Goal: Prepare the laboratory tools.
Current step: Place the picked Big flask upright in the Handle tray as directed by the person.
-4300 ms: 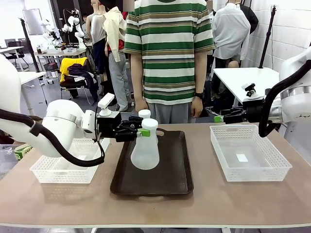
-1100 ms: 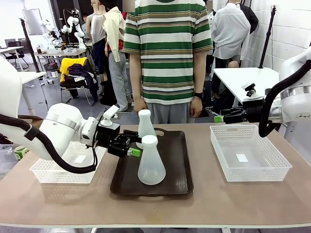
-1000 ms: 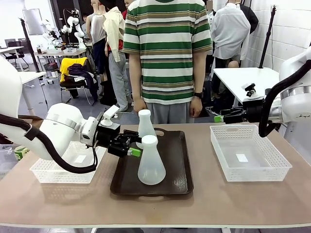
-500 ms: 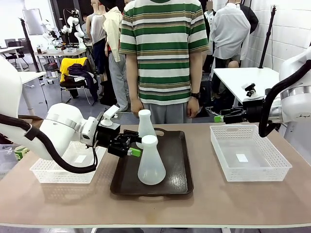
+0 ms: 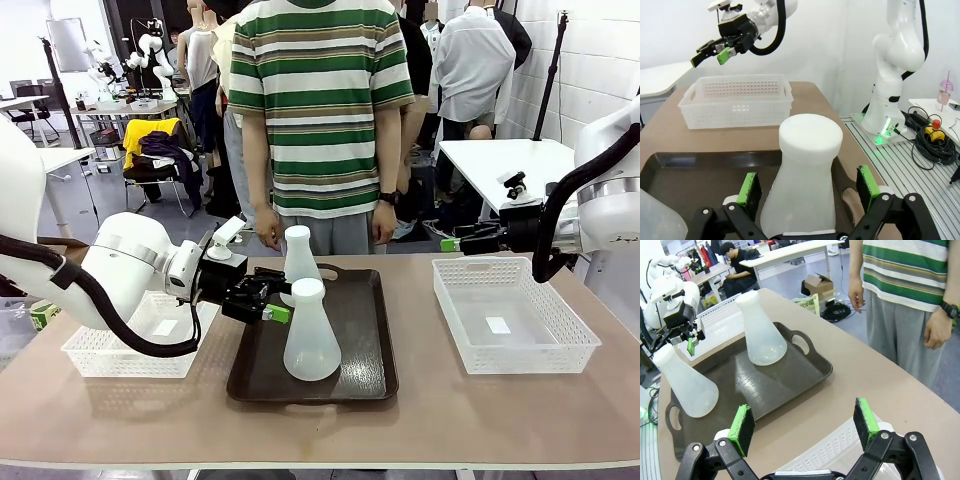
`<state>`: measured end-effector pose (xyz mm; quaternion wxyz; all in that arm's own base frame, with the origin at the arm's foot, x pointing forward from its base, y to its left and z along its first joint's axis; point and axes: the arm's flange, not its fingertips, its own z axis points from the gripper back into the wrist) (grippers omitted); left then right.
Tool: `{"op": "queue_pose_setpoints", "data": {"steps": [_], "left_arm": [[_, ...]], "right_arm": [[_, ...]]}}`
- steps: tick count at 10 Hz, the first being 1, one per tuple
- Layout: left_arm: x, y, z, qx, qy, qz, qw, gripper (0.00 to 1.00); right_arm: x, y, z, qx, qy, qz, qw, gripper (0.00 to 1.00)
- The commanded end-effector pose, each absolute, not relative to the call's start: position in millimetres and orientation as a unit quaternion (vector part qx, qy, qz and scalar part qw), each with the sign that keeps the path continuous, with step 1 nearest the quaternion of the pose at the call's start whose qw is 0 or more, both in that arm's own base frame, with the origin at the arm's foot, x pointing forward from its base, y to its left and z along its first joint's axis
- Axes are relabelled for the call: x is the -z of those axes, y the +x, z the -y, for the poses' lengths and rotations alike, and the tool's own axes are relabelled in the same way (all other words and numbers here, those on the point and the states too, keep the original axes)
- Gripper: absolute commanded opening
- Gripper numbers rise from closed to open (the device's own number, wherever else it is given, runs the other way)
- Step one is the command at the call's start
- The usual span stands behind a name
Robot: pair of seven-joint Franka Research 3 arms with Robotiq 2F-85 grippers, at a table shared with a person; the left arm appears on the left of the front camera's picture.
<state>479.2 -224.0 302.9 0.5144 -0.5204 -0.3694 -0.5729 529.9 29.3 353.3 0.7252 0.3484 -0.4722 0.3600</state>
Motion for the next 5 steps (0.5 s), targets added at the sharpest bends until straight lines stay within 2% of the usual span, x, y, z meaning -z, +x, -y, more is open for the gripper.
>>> {"op": "queue_pose_setpoints", "data": {"steps": [1,5], "left_arm": [[-303.5,480.3,225.2,0.574,-0.522,0.37,0.511,1.0],[-303.5,480.3,225.2,0.574,-0.522,0.37,0.511,1.0]], "right_arm": [[-352.3,529.5,-29.7,-0.36,0.349,0.472,0.726,1.0],[-352.3,529.5,-29.7,-0.36,0.349,0.472,0.726,1.0]]}}
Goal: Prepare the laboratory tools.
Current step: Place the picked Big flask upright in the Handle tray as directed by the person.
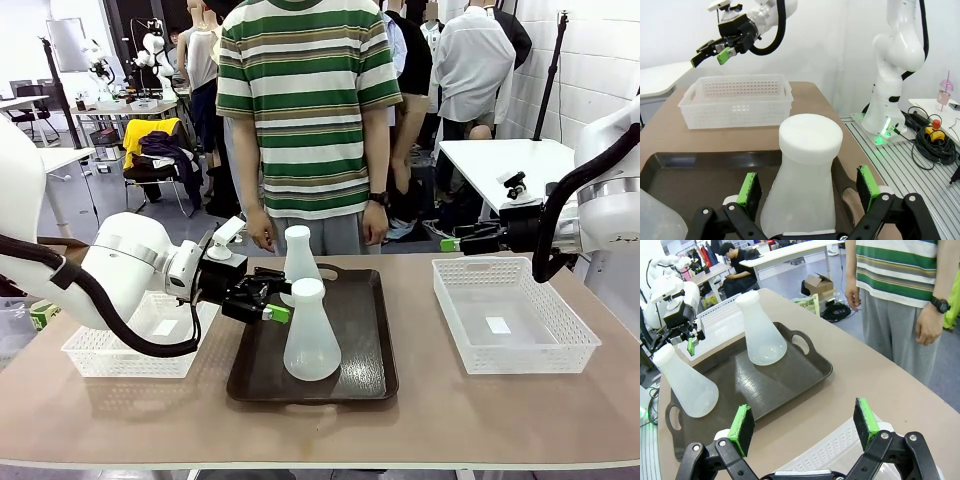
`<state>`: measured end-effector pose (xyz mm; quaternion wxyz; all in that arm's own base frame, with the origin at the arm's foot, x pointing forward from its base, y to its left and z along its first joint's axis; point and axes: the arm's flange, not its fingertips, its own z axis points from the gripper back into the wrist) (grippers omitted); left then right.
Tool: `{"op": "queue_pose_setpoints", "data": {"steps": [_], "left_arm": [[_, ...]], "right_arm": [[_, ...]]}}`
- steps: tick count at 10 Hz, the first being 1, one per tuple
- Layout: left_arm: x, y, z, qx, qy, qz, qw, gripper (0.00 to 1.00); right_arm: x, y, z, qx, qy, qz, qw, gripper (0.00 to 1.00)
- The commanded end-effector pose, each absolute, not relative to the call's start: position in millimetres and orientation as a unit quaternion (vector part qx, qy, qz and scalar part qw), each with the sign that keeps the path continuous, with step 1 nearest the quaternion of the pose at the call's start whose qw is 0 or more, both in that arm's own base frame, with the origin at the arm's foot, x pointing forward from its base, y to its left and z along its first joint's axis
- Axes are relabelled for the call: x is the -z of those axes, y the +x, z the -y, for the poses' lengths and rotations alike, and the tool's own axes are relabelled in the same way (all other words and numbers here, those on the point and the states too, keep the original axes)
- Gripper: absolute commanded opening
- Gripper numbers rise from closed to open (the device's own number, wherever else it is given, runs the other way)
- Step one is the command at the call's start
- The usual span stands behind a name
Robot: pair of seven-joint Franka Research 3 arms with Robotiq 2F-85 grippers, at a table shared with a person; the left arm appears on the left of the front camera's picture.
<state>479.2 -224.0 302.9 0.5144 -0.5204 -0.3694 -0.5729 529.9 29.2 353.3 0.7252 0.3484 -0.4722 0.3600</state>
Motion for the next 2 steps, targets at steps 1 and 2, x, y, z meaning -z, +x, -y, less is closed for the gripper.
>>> {"op": "queue_pose_setpoints", "data": {"steps": [1,2], "left_arm": [[-303.5,480.3,225.2,0.574,-0.522,0.37,0.511,1.0],[-303.5,480.3,225.2,0.574,-0.522,0.37,0.511,1.0]], "right_arm": [[-352.3,529.5,-29.7,-0.36,0.349,0.472,0.726,1.0],[-352.3,529.5,-29.7,-0.36,0.349,0.472,0.726,1.0]]}}
